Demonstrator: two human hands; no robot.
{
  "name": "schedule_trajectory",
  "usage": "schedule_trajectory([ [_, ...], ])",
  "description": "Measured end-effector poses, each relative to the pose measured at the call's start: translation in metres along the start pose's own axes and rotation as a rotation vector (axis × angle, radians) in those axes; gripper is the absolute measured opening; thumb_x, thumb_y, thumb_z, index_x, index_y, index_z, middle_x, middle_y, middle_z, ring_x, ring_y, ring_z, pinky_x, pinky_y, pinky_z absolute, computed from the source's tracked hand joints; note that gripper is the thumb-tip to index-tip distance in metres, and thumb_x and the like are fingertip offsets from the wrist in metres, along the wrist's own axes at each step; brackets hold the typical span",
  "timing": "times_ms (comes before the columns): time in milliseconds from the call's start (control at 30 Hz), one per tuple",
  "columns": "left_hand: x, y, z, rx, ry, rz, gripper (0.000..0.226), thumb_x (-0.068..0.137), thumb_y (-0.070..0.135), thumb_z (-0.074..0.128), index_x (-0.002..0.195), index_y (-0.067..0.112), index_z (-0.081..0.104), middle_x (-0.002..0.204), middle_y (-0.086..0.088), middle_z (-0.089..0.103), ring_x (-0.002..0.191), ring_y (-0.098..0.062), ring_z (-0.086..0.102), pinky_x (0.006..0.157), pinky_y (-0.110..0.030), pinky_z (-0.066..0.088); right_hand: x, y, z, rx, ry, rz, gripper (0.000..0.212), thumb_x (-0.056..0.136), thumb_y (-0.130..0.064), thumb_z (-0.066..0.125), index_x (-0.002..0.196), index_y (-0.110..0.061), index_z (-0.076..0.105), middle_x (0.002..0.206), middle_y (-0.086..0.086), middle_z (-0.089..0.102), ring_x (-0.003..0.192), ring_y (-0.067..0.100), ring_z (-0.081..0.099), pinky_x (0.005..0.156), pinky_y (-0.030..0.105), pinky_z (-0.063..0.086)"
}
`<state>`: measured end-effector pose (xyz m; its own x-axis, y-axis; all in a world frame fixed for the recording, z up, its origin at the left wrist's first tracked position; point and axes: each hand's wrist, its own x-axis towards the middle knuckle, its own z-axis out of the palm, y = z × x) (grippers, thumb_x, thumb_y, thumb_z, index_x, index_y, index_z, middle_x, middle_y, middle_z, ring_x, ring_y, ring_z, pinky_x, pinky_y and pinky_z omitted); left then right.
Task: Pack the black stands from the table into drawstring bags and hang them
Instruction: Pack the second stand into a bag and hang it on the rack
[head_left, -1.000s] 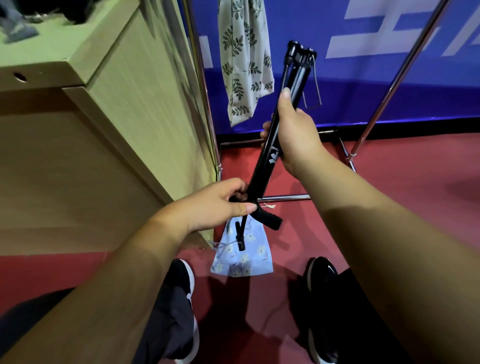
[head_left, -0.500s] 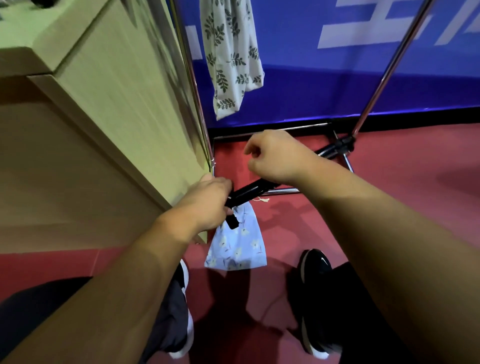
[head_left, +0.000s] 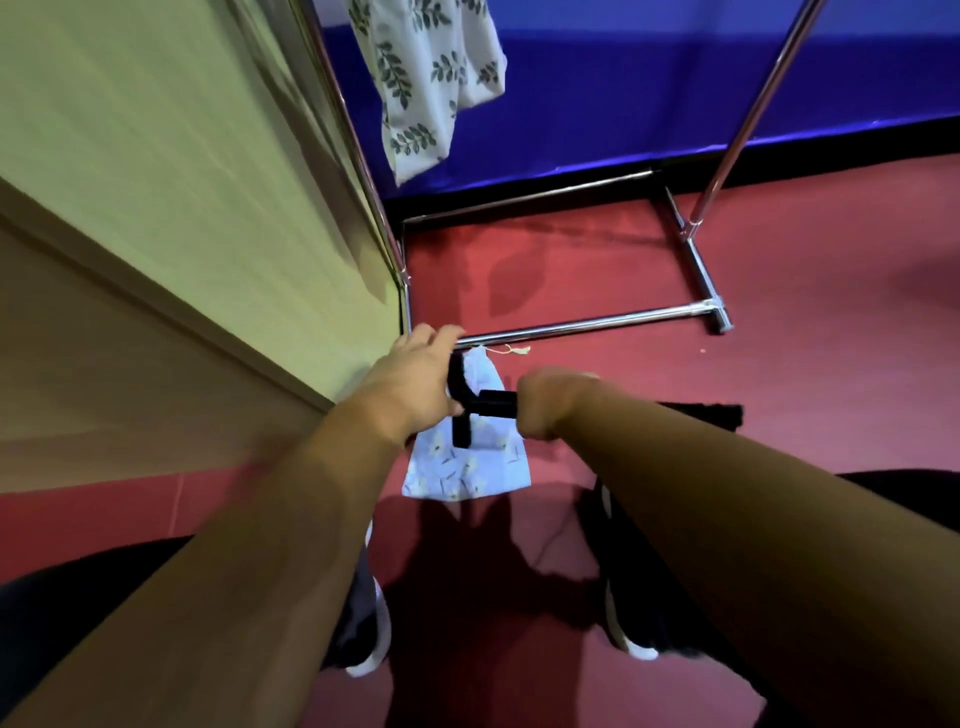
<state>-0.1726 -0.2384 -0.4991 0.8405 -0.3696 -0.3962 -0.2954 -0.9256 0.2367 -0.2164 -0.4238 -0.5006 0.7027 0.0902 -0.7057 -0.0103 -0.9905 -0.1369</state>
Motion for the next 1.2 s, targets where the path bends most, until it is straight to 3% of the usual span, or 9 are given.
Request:
schedule_trajectory([
  [200, 0.073, -0.035, 0.042, -0.125, -0.232, -0.248, 0.048, 0.114, 0.036, 0.041, 0.130, -0.007, 0.057, 0.136, -0.031, 0.061, 0.116, -0.040, 0.060, 0.090, -0.037, 0.045, 0.077, 0.046, 0.039, 0.188, -0.117, 0.179, 0.030, 0.094, -0.018, 0.064, 0.121, -0.006, 0.071, 0.092, 0.009, 0.070, 0.092, 0.030, 0.072, 0.076, 0.032, 0.056],
  [333, 0.126, -0.072, 0.088, -0.114, -0.266, -0.346, 0.029, 0.106, 0.032, 0.052, 0.104, 0.005, 0.061, 0.116, -0.022, 0.069, 0.090, -0.033, 0.062, 0.075, -0.033, 0.044, 0.127, 0.075, 0.072, 0.392, -0.066, 0.245, 0.038, 0.086, -0.031, 0.077, 0.118, -0.012, 0.074, 0.084, 0.006, 0.067, 0.083, 0.030, 0.067, 0.072, 0.030, 0.051],
  [467, 0.147, -0.072, 0.117, -0.208, -0.282, -0.421, 0.037, 0.105, 0.024, 0.052, 0.131, -0.003, 0.057, 0.131, -0.027, 0.064, 0.117, -0.040, 0.067, 0.086, -0.042, 0.053, 0.150, 0.082, 0.095, 0.591, 0.028, 0.269, 0.019, 0.087, -0.029, 0.076, 0.098, -0.015, 0.069, 0.072, 0.003, 0.064, 0.061, 0.017, 0.060, 0.050, 0.027, 0.042],
  [533, 0.155, -0.073, 0.134, -0.267, -0.263, -0.505, 0.054, 0.104, 0.028, 0.054, 0.146, -0.005, 0.043, 0.134, -0.026, 0.063, 0.115, -0.040, 0.067, 0.074, -0.038, 0.051, 0.158, 0.081, 0.106, 0.687, 0.077, 0.312, 0.015, 0.086, -0.028, 0.075, 0.090, -0.016, 0.068, 0.067, 0.004, 0.065, 0.052, 0.017, 0.059, 0.042, 0.022, 0.041],
  [633, 0.160, -0.071, 0.156, -0.410, -0.221, -0.612, 0.069, 0.104, 0.043, 0.057, 0.152, -0.002, 0.037, 0.128, -0.019, 0.064, 0.104, -0.035, 0.068, 0.074, -0.033, 0.046, 0.167, 0.082, 0.116, 0.768, 0.083, 0.332, 0.029, 0.082, -0.044, 0.075, 0.089, -0.016, 0.072, 0.068, 0.006, 0.072, 0.060, 0.027, 0.069, 0.059, 0.033, 0.059],
  [800, 0.163, -0.070, 0.178, -0.507, -0.181, -0.649, 0.041, 0.096, 0.027, 0.072, 0.129, 0.004, 0.064, 0.121, -0.019, 0.069, 0.106, -0.031, 0.068, 0.092, -0.037, 0.054, 0.168, 0.086, 0.112, 0.882, 0.084, 0.342, 0.020, 0.087, -0.039, 0.073, 0.084, -0.019, 0.069, 0.076, 0.010, 0.077, 0.067, 0.029, 0.075, 0.054, 0.030, 0.053],
  [900, 0.157, -0.071, 0.176, -0.649, -0.183, -0.663, 0.012, 0.088, 0.008, 0.067, 0.098, 0.013, 0.064, 0.087, -0.016, 0.060, 0.074, -0.027, 0.053, 0.073, -0.034, 0.052, 0.161, 0.083, 0.103, 0.978, 0.085, 0.357, 0.016, 0.089, -0.031, 0.074, 0.090, -0.015, 0.069, 0.083, 0.012, 0.075, 0.068, 0.029, 0.073, 0.040, 0.020, 0.044],
  [1000, 0.142, -0.063, 0.161, -0.745, -0.255, -0.660, 0.018, 0.094, 0.005, 0.057, 0.108, 0.012, 0.066, 0.086, -0.015, 0.056, 0.063, -0.024, 0.046, 0.058, -0.028, 0.043, 0.150, 0.072, 0.089, 1.077, 0.115, 0.356, 0.023, 0.089, -0.023, 0.075, 0.100, -0.004, 0.072, 0.087, 0.015, 0.075, 0.066, 0.028, 0.071, 0.037, 0.019, 0.043],
  [1200, 0.127, -0.067, 0.151, -0.612, -0.165, -0.520, 0.032, 0.090, 0.019, 0.070, 0.122, 0.021, 0.074, 0.120, 0.000, 0.073, 0.112, -0.023, 0.069, 0.104, -0.033, 0.055, 0.131, 0.046, 0.078, 1.305, 0.156, 0.325, 0.018, 0.092, -0.019, 0.073, 0.095, -0.001, 0.071, 0.080, 0.012, 0.067, 0.067, 0.027, 0.068, 0.037, 0.018, 0.043],
])
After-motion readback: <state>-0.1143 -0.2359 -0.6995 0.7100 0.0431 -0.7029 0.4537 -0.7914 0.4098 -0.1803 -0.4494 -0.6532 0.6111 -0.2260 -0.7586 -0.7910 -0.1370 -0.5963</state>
